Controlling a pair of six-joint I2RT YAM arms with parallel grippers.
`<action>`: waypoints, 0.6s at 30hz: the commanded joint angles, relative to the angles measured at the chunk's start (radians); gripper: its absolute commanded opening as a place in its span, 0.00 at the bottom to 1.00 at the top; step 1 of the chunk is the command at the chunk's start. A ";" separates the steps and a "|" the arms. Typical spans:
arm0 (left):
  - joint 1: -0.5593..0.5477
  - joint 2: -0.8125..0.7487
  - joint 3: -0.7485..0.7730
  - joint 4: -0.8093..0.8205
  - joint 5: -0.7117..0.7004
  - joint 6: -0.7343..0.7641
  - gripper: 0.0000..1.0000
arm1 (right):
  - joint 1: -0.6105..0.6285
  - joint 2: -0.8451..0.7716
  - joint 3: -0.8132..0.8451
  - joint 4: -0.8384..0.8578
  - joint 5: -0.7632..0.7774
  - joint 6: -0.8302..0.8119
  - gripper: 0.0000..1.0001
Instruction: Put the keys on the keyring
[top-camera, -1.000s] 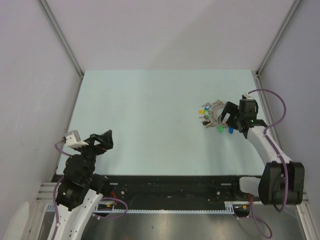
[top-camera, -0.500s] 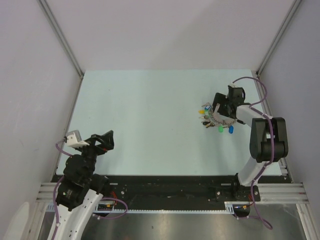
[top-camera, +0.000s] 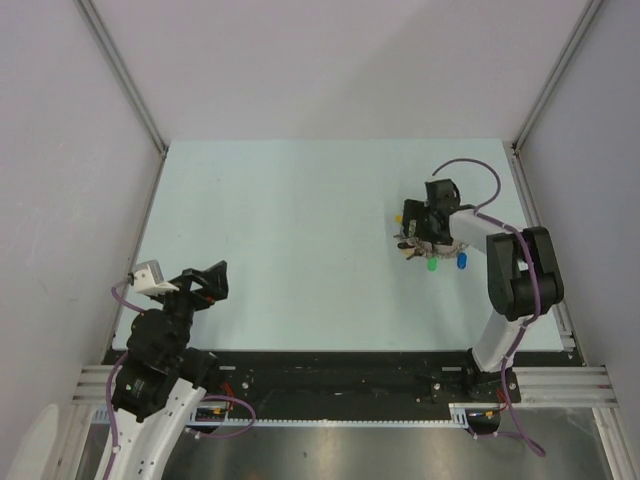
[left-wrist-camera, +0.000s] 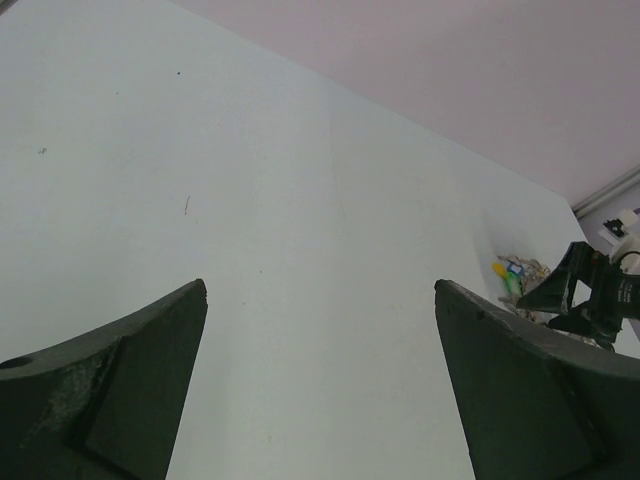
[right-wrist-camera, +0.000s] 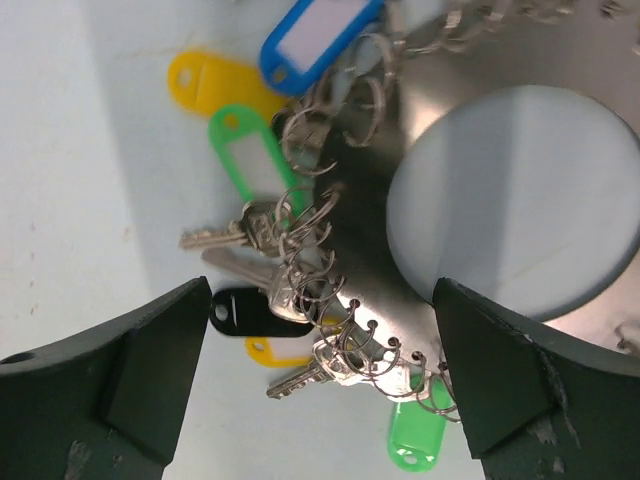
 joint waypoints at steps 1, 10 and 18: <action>-0.004 -0.139 0.011 0.021 0.022 0.017 1.00 | 0.183 -0.012 -0.001 -0.119 0.072 0.139 0.98; -0.007 -0.131 0.011 0.020 0.026 0.020 1.00 | 0.651 -0.015 0.041 0.082 0.112 0.462 0.97; -0.009 -0.119 0.011 0.020 0.045 0.023 1.00 | 0.765 -0.118 0.124 -0.094 0.321 0.390 0.91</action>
